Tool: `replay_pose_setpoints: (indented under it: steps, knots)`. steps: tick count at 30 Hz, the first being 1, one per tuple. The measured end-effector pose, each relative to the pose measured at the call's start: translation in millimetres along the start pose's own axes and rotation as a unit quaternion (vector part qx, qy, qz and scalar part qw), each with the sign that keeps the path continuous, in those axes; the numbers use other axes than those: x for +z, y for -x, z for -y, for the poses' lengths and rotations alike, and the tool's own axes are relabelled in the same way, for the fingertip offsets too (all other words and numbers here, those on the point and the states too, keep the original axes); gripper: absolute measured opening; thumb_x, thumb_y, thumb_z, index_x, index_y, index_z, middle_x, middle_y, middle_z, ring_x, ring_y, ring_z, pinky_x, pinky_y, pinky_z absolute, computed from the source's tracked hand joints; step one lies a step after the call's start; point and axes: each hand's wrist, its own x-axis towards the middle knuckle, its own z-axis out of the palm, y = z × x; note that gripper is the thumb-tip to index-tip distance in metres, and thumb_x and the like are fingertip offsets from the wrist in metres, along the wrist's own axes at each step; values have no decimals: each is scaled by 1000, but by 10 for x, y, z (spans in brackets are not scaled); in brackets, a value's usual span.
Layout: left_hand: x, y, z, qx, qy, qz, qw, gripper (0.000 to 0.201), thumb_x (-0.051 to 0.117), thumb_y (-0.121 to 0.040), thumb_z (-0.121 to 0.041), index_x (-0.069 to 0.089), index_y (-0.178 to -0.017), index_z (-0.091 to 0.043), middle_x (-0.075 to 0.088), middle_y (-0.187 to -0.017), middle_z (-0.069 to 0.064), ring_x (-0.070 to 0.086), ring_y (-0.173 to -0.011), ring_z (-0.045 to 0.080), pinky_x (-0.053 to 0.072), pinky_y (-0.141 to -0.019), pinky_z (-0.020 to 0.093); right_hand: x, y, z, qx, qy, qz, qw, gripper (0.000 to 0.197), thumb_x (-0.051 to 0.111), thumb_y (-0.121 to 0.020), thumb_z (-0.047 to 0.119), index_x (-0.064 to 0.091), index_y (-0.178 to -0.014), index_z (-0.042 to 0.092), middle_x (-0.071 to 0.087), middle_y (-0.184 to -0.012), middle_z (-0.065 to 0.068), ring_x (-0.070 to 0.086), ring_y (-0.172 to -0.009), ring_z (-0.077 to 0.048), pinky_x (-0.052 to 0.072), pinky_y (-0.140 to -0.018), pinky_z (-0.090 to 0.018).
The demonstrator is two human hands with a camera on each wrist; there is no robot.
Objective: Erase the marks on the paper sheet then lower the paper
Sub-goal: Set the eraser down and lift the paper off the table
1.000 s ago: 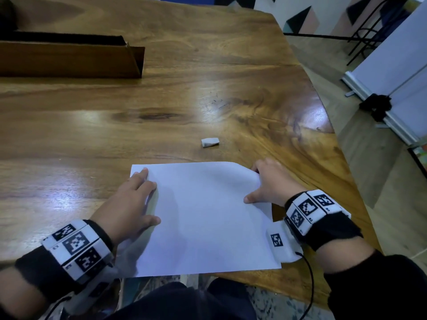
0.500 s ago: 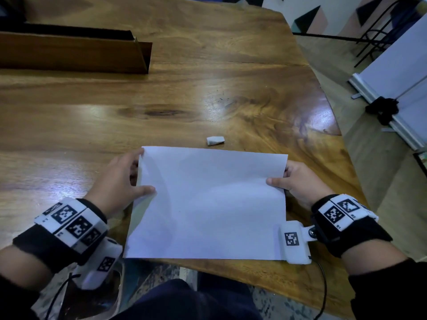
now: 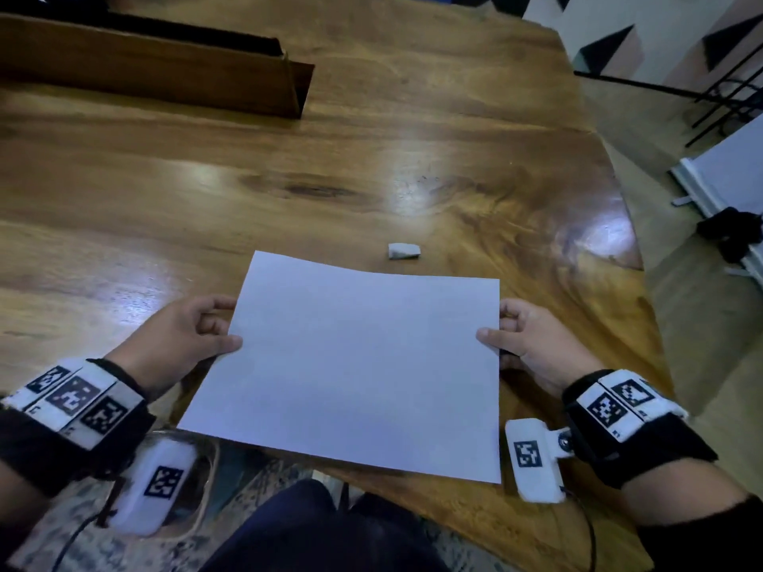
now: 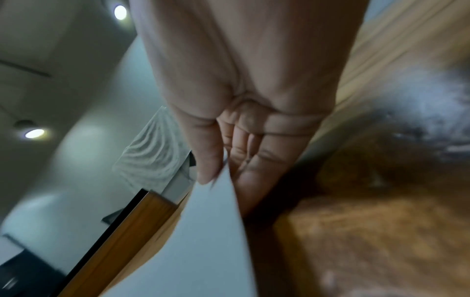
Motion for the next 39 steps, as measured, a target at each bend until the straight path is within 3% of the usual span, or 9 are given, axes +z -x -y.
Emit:
replay_pose_setpoints:
  steps: [9,14,17,21,24,27,29,33,39]
  knots:
    - [-347,425,632,-17,92,-55,994,30,53,-80,11,60,-71,-17,59,-43,-4,57,-40,8,46,-40,13,440,19,192,-42,90,107,989,28,52,-90,-11,54,-102,14,68,-79,-16,68,-60,-14,53,-47,-24]
    - [-584,825,984,-42,156,-74,984,39,52,-80,12,64,-66,-22,73,-61,-1,68,-56,11,57,-52,22,875,10,303,-91,145,165,971,35,50,-91,-12,54,-108,19,73,-71,3,67,-59,-11,52,-46,-24]
    - [-740,1156,1258,-48,199,-87,975,22,84,-56,-20,69,-72,-24,76,-69,-3,70,-63,9,58,-56,22,1268,37,371,-117,201,196,953,36,49,-92,-10,53,-111,19,69,-77,-1,64,-56,-9,52,-46,-25]
    - [-979,1564,1638,-58,213,-143,965,21,79,-60,-18,70,-77,-27,76,-75,-8,71,-70,9,60,-65,29,1838,65,445,-184,290,225,912,36,49,-95,0,46,-102,35,64,-105,2,66,-85,-16,57,-64,-34]
    - [-1105,1940,1999,-73,235,-220,944,25,77,-54,-11,69,-73,-25,76,-71,-11,71,-66,6,59,-59,24,2396,103,428,-235,374,251,861,23,48,-95,5,44,-110,22,63,-102,-3,64,-83,-24,55,-70,-45]
    - [-1208,2290,2376,-101,268,-262,922,28,66,-60,2,68,-71,-24,76,-72,-8,71,-63,6,59,-56,23,2990,181,388,-261,429,278,819,30,45,-94,3,39,-120,16,59,-92,-4,59,-78,-26,48,-66,-37]
    - [-1267,2509,2618,-120,280,-278,911,25,74,-54,-10,69,-74,-23,76,-75,-6,71,-66,8,59,-57,25,3367,239,343,-258,449,307,799,37,42,-95,1,34,-128,14,56,-98,-5,57,-86,-26,47,-67,-38]
    - [-1313,2812,3111,-156,327,-309,879,37,74,-39,-22,70,-76,-21,76,-72,-6,72,-69,13,60,-59,28,4084,239,166,-267,488,336,760,24,40,-95,0,32,-112,16,52,-96,-3,52,-84,-23,42,-61,-33]
    - [-1270,3002,3888,-222,409,-321,825,43,46,-81,11,74,-76,-20,77,-76,-4,72,-71,14,59,-56,25,5031,-85,-323,-228,510,321,765,16,40,-93,0,43,-106,10,55,-93,-6,52,-81,-26,49,-70,-36]
